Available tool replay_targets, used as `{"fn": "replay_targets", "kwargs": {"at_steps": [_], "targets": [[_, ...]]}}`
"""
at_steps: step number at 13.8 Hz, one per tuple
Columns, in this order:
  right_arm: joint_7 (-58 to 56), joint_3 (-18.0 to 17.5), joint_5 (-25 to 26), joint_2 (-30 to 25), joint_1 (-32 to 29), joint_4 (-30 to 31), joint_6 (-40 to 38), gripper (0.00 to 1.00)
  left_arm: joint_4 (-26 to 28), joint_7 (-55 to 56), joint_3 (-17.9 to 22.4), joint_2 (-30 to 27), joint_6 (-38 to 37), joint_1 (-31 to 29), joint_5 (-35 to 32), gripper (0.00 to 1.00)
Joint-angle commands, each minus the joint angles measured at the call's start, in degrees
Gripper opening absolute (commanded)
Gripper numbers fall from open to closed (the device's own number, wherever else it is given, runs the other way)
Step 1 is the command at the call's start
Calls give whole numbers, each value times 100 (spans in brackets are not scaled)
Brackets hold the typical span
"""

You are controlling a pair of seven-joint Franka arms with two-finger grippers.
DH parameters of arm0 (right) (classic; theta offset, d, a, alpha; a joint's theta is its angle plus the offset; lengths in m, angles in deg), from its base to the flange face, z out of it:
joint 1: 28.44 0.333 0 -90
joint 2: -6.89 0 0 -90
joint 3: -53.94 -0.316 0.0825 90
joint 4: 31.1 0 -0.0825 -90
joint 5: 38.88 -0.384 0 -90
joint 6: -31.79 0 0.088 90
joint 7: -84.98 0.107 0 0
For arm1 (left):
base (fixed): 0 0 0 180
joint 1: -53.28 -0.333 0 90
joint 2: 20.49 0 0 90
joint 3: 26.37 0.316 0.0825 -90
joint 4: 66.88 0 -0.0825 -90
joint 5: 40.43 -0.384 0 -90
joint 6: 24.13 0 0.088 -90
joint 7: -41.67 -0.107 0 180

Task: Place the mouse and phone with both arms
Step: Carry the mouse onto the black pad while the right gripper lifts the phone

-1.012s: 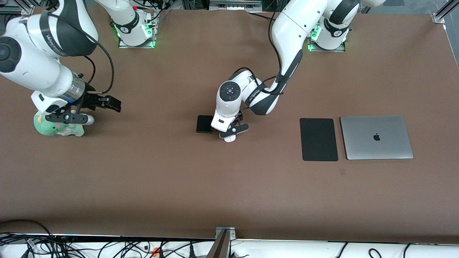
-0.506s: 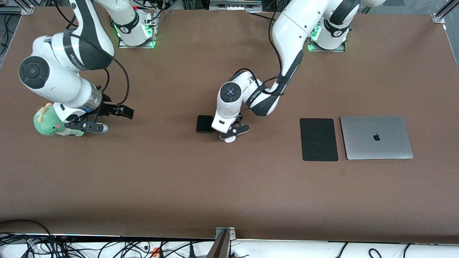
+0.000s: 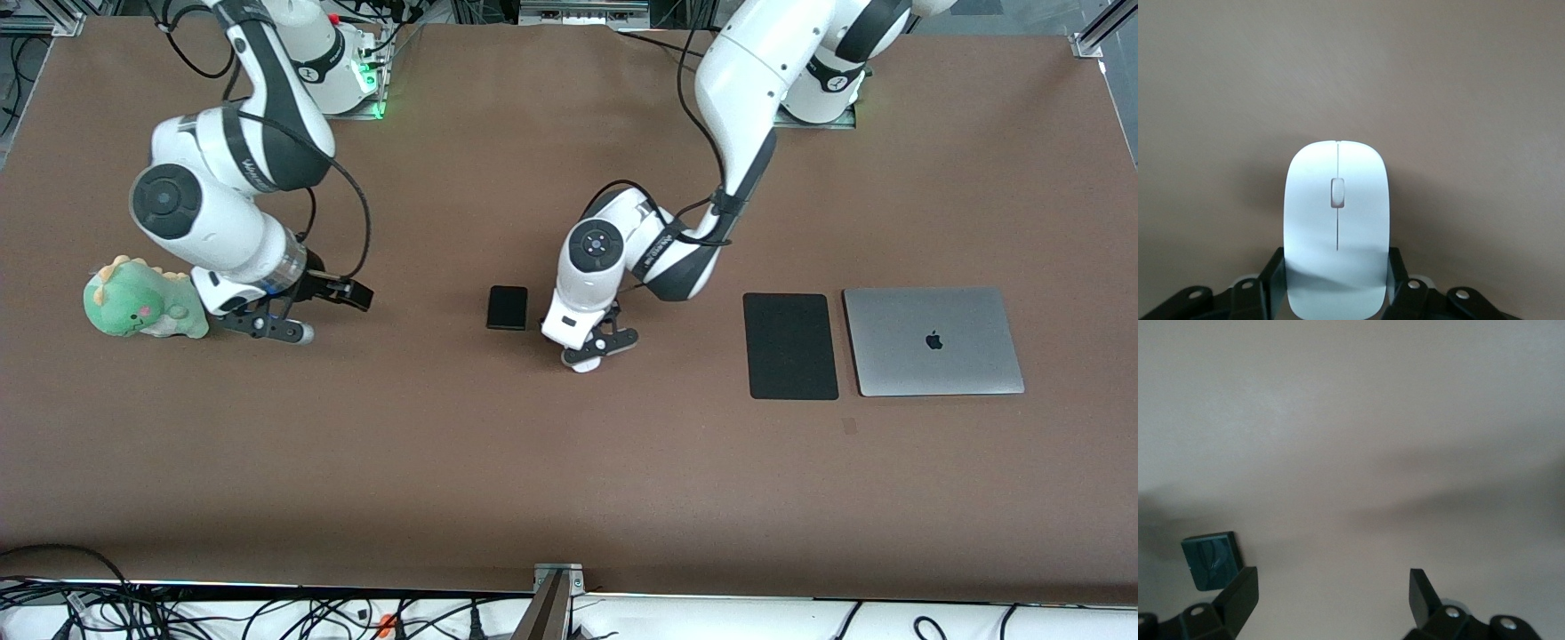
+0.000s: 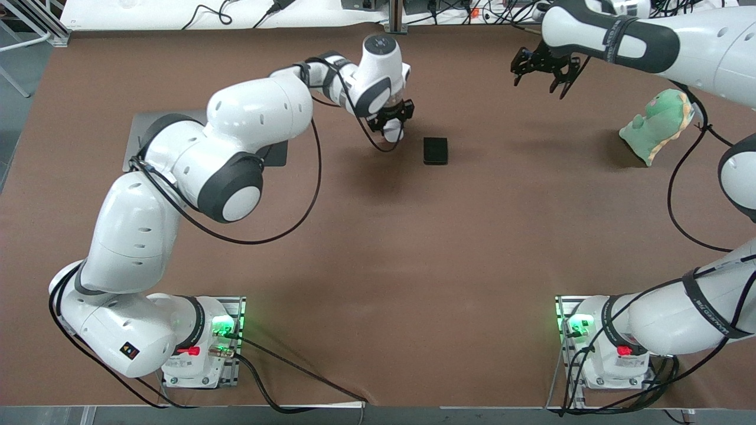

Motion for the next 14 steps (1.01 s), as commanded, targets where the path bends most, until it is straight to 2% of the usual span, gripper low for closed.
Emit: {"fn": "replay_targets", "kwargs": {"at_steps": [1,7,12,14], "targets": [[469,15,-85,230,324,25,440,100,658,-964,-27,-769,-364,-469,5,25],[576,15,-76,801,1071,17,1310,100,2854,-3187,-97,-2386,311,-1594,14,26],[1119,24,-59,1372,1686,17,2311,100,4043,-4473,-88,-3143,383,-2430,14,27],[1366,50,-6,1636,1888,-45,2568,100,4264,-4876,-88,-3171,418,-2780,14,27]]}}
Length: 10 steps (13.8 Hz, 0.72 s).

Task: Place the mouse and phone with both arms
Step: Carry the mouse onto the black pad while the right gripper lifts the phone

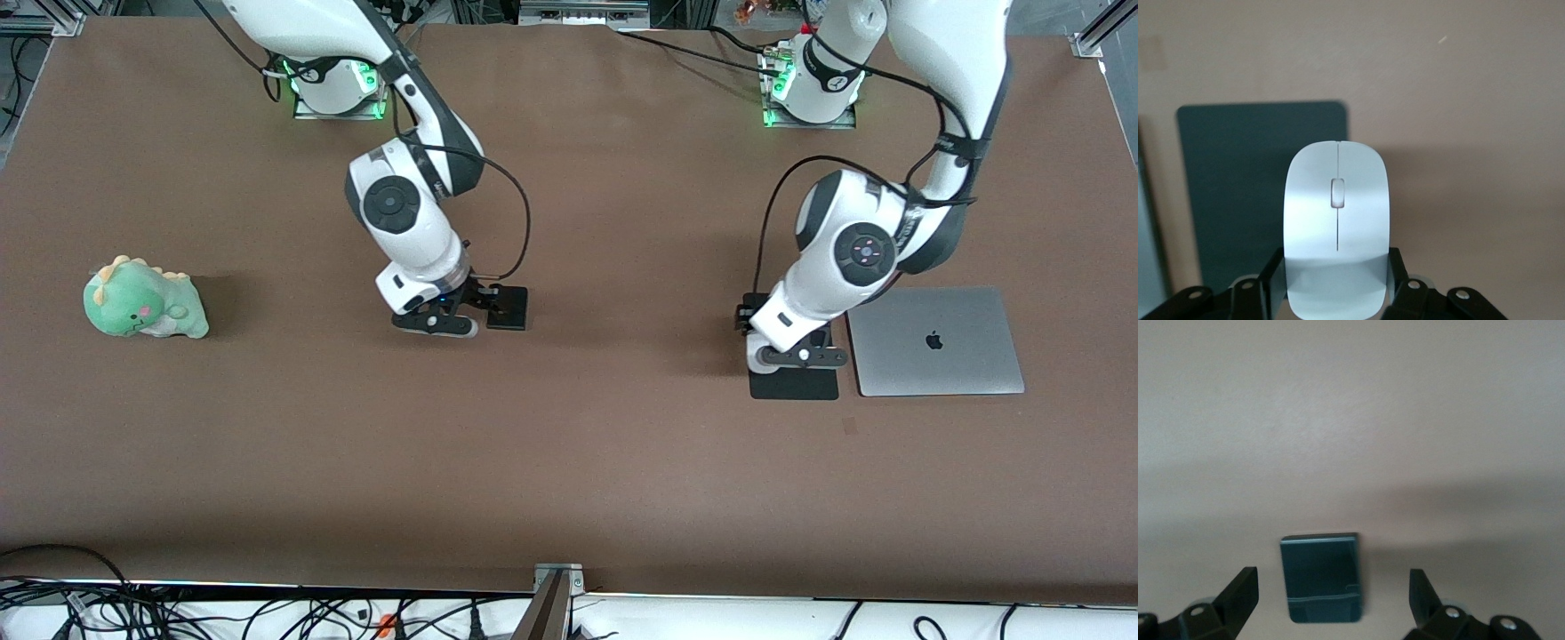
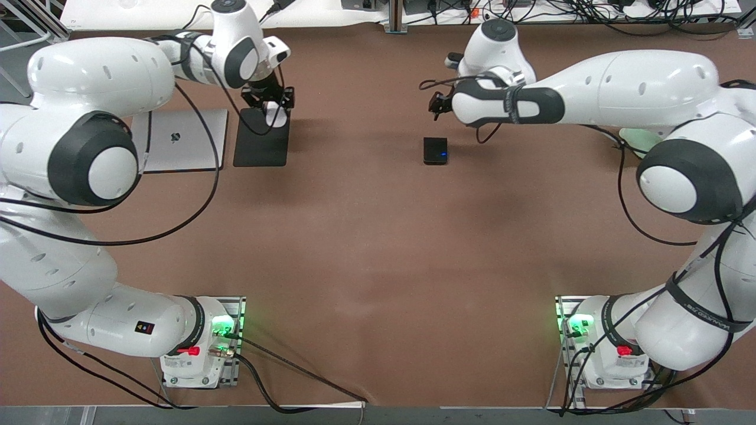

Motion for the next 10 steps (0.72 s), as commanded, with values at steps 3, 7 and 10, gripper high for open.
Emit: {"fn": "replay_targets", "kwargs": {"at_steps": [3,7,10], "targets": [[263,109,38,516,351,-44,573,100,680,-867,-83,25,721,-642,15,27],[281,214,214,692,509,-44,625,100,699,-736,-83,413,969,-713,41,29],[728,573,354,885,1000,-61,810,100,637,-744,-83,510,978,-818,85,64]]}}
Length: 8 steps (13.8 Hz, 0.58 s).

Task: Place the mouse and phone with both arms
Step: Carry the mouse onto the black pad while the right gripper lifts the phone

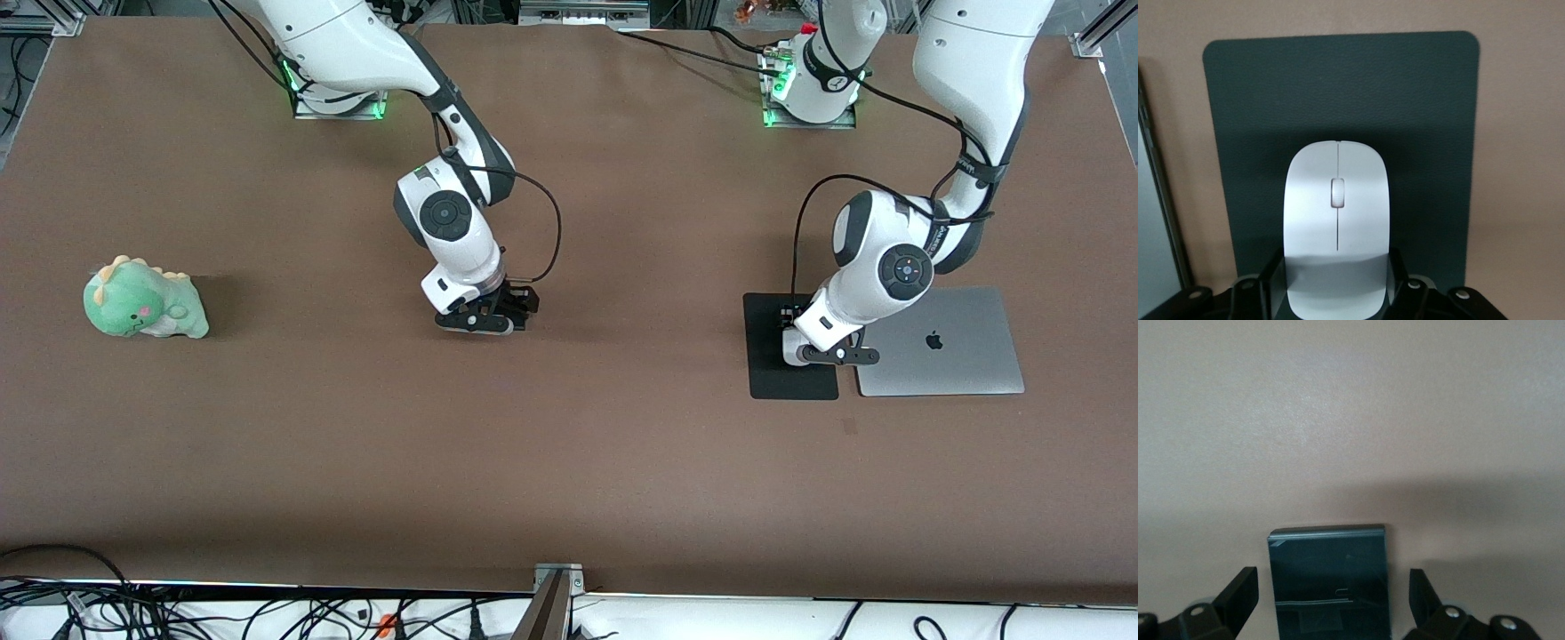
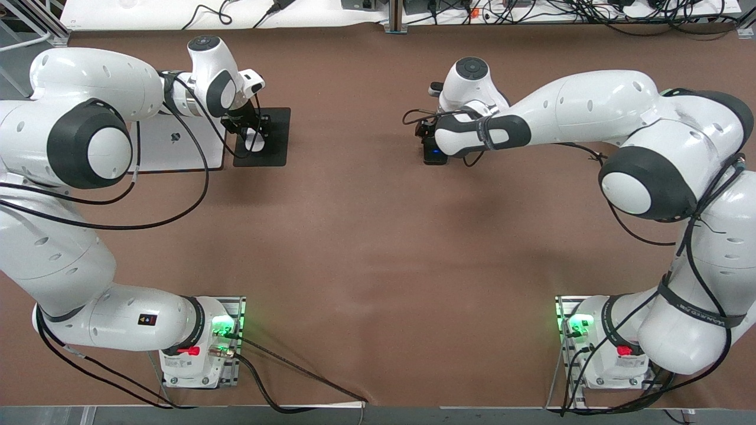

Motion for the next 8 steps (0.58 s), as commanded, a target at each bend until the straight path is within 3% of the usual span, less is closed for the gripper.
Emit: {"fn": "replay_targets", "kwargs": {"at_steps": [1,2,4,8], "targets": [[364,447,212,220,554,-52,227,100,-89,-41,-76,61,8,-132,111,84],[372,483,221,273,625,-52,237,100,-141,-41,-76,87,8,-184,111,100],[346,492,282,299,635,-52,245,94,-282,-138,-76,53,-61,-194,103,100],[232,492,388,291,556,-78,193,63,-703,-112,-67,-298,-684,-220,103,100]]}}
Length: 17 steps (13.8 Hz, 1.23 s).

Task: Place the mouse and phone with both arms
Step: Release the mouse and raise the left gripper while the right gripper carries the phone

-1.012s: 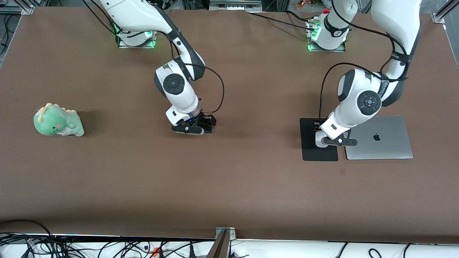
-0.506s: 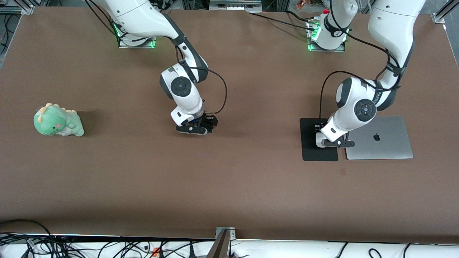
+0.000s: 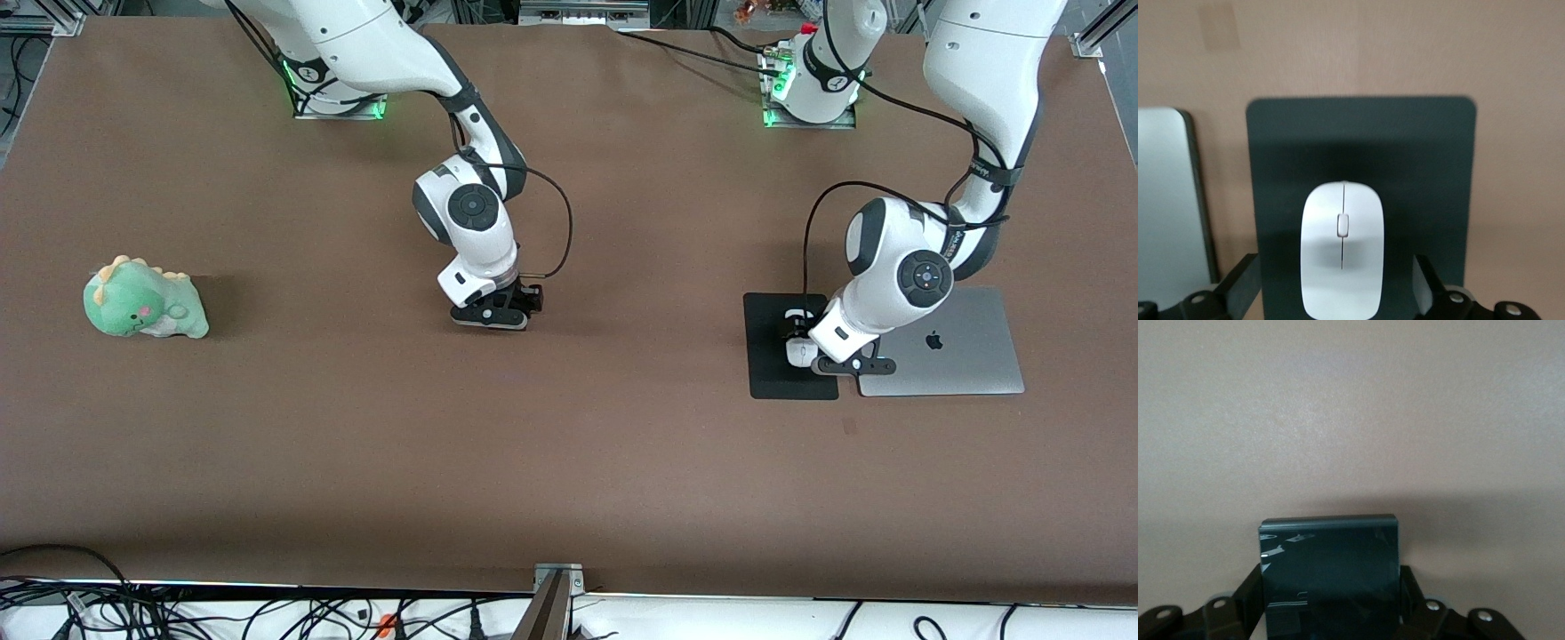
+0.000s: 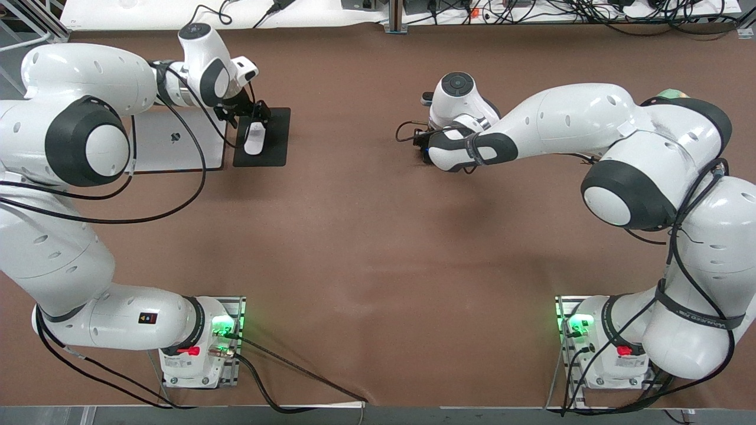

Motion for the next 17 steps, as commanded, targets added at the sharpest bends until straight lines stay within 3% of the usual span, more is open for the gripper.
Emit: {"fn": "replay_targets", "kwargs": {"at_steps": [1,3,5,9,12,15,17], "targets": [[-38,90,111,90,-25,-93,-15,57,-330,-123,-72,-371,-650,-124,102,100],[-292,99,120,55,-174,-347,-584,50,-471,-123,-46,-731,-994,-133,102,100],[-906,107,111,-58,-385,-524,-1191,49,-542,-123,-19,-1249,-1476,-186,102,100],[-2154,142,67,-463,-1061,-436,-1553,44,-560,-132,-10,-2365,-2487,-274,50,100],[-2998,143,32,-805,-1676,-69,-1554,42,-769,-70,-10,-2859,-3199,-292,32,100],[-3842,143,23,-1393,-2440,677,-1344,41,-1726,-53,-2,-2798,-3868,-344,5,100],[-4282,143,15,-1780,-2967,1292,-959,41,-2009,-105,-10,-2798,-3931,-537,5,100]]}}
